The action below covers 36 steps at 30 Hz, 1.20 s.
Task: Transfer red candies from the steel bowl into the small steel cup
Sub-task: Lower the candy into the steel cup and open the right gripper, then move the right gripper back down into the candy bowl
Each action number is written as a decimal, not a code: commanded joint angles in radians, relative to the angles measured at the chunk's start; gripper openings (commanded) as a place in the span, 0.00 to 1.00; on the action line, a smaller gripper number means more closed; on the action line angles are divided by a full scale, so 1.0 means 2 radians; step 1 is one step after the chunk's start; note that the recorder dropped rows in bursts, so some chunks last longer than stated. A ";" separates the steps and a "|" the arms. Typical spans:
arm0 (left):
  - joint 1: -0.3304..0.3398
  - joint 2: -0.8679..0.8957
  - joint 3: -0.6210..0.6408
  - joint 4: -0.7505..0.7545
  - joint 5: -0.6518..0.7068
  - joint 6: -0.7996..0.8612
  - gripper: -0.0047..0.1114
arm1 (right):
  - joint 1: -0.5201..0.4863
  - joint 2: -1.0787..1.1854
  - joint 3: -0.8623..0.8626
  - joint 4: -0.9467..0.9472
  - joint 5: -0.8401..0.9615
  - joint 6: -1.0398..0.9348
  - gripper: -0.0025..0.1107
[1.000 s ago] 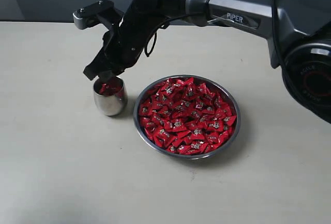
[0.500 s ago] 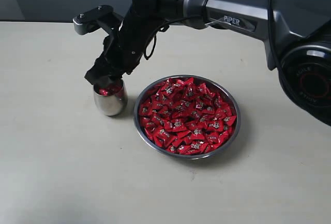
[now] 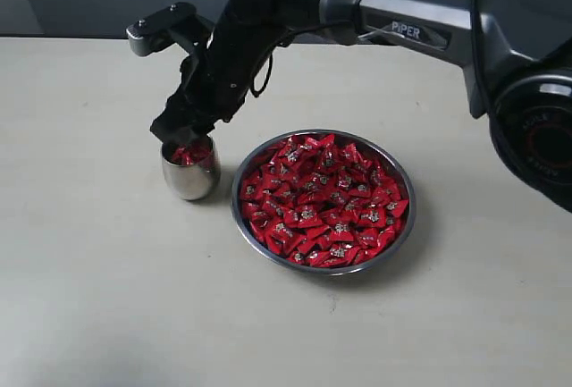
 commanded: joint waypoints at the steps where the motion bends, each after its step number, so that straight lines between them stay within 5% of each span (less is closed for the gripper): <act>1: 0.000 -0.002 0.002 0.001 -0.001 -0.001 0.04 | -0.001 -0.034 -0.003 -0.065 0.006 0.038 0.24; 4: 0.000 -0.002 0.002 0.001 -0.001 -0.001 0.04 | -0.001 -0.051 -0.003 -0.102 0.009 0.040 0.02; 12: 0.000 -0.002 0.002 0.001 -0.001 -0.001 0.04 | -0.002 -0.065 0.044 -0.104 -0.060 0.107 0.01; 23: 0.000 -0.002 0.002 0.001 -0.001 -0.001 0.04 | -0.025 -0.186 0.310 -0.086 -0.275 0.119 0.01; 30: 0.000 -0.002 0.002 0.001 -0.001 -0.001 0.04 | -0.099 -0.242 0.413 -0.074 -0.274 0.119 0.01; 36: 0.000 -0.002 0.002 0.001 -0.001 -0.001 0.04 | -0.124 -0.250 0.422 -0.100 -0.181 0.056 0.01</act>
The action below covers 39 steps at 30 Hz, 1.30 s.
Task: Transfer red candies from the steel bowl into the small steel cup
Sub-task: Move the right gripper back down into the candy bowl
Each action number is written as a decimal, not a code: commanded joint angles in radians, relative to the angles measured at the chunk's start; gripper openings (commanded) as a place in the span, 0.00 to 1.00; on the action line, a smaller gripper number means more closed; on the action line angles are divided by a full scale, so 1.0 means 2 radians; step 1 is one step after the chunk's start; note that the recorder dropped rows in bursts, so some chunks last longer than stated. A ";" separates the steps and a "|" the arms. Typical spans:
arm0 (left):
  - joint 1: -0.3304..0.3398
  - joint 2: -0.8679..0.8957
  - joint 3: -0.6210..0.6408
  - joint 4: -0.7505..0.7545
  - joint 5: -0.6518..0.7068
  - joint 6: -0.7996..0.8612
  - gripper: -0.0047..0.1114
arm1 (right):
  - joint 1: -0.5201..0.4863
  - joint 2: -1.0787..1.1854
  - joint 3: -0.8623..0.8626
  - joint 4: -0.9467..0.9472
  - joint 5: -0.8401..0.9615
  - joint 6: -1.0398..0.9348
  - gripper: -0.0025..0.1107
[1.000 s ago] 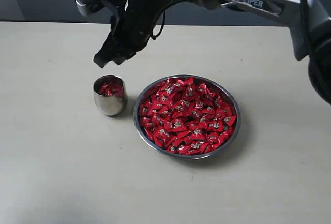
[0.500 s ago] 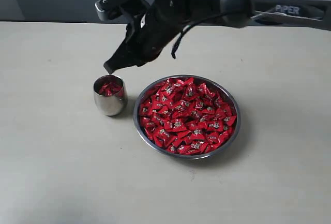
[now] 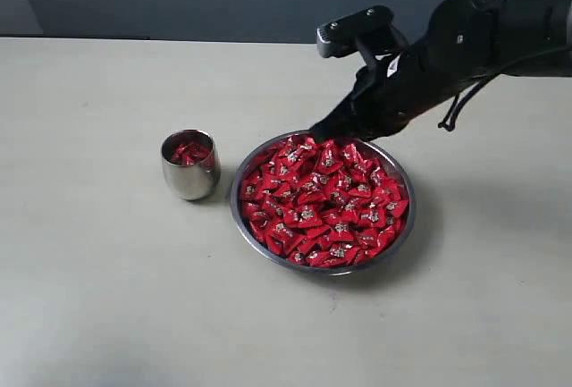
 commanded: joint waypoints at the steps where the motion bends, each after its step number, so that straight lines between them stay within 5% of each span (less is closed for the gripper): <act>1: 0.000 -0.002 0.002 0.001 -0.001 -0.001 0.04 | -0.009 -0.006 0.003 -0.023 0.055 -0.060 0.01; 12: 0.000 -0.002 0.002 0.001 -0.001 -0.001 0.04 | -0.005 0.033 -0.015 0.050 0.054 -0.086 0.01; 27: 0.000 -0.002 0.002 0.001 -0.001 -0.001 0.04 | -0.005 0.134 -0.163 -0.019 0.131 0.004 0.02; 33: 0.000 -0.002 0.002 0.001 -0.001 -0.001 0.04 | -0.005 0.145 -0.163 -0.032 0.138 0.039 0.35; 39: 0.000 -0.002 0.002 0.001 -0.001 -0.001 0.04 | -0.005 0.158 -0.166 -0.066 0.128 0.063 0.37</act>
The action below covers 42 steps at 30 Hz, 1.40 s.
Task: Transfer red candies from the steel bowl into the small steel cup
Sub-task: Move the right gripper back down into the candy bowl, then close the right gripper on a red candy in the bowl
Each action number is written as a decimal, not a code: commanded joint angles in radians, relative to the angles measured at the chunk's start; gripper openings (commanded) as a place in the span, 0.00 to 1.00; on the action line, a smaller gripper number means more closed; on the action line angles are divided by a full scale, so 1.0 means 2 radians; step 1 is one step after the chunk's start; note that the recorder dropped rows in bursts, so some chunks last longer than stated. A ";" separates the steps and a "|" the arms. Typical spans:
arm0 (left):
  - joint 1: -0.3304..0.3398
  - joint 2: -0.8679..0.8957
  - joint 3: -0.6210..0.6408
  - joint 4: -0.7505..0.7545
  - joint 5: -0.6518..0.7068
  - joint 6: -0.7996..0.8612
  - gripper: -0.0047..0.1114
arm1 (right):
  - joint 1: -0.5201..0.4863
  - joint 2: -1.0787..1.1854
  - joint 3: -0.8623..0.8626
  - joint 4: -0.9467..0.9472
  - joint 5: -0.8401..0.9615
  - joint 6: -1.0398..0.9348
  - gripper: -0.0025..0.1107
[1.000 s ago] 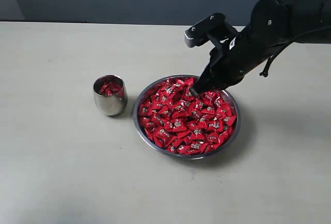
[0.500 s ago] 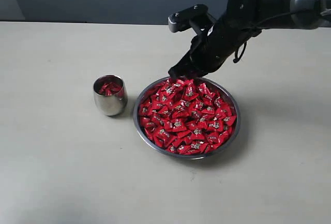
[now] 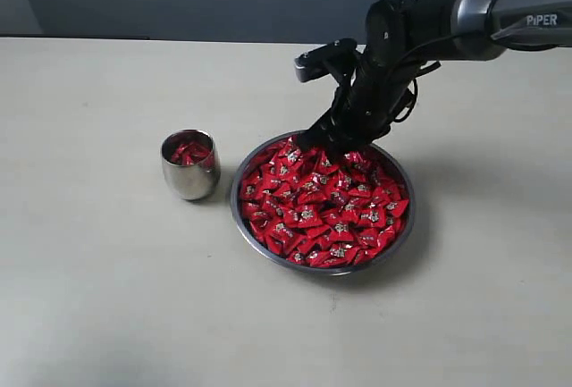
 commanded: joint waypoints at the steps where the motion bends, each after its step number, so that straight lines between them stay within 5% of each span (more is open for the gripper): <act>1: 0.000 -0.002 0.002 0.001 -0.001 -0.001 0.04 | -0.001 0.001 -0.003 0.000 -0.011 0.005 0.37; 37: 0.000 -0.002 0.002 0.001 -0.001 -0.001 0.04 | -0.001 0.022 -0.003 0.030 -0.030 0.005 0.37; 42: 0.000 -0.002 0.002 0.001 -0.001 -0.001 0.04 | -0.001 0.022 -0.003 0.030 -0.032 0.004 0.18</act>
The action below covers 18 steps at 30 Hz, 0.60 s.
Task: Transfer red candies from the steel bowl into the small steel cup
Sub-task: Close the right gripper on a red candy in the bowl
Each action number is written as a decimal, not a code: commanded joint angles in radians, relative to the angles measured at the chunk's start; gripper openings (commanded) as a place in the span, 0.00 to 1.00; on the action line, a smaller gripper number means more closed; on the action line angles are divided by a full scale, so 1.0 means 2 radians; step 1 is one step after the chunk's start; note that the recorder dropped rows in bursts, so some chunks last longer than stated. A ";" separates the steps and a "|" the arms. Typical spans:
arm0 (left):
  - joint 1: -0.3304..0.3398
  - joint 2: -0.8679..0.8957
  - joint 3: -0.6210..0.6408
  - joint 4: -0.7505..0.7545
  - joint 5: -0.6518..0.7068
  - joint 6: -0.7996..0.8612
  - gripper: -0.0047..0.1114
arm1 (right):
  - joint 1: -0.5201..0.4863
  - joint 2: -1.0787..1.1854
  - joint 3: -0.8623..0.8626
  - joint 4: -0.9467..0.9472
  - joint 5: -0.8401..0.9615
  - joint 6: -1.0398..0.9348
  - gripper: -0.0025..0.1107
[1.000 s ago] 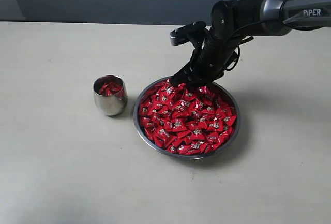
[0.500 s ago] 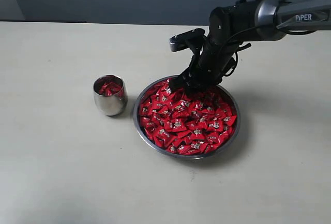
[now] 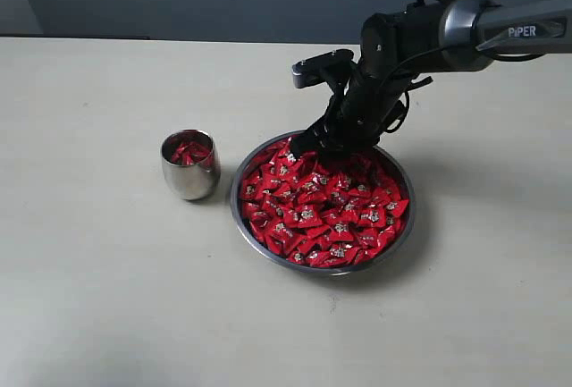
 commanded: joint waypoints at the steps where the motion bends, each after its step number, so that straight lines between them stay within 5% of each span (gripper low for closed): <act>1: 0.000 -0.002 0.002 0.001 -0.001 -0.001 0.04 | -0.001 -0.001 -0.003 0.000 -0.005 0.000 0.12; 4: 0.000 -0.002 0.002 0.001 -0.001 -0.001 0.04 | -0.001 -0.001 -0.003 0.000 -0.005 -0.003 0.02; 18: 0.000 -0.002 0.002 0.001 -0.001 -0.001 0.04 | -0.001 -0.028 -0.003 -0.012 0.034 -0.004 0.01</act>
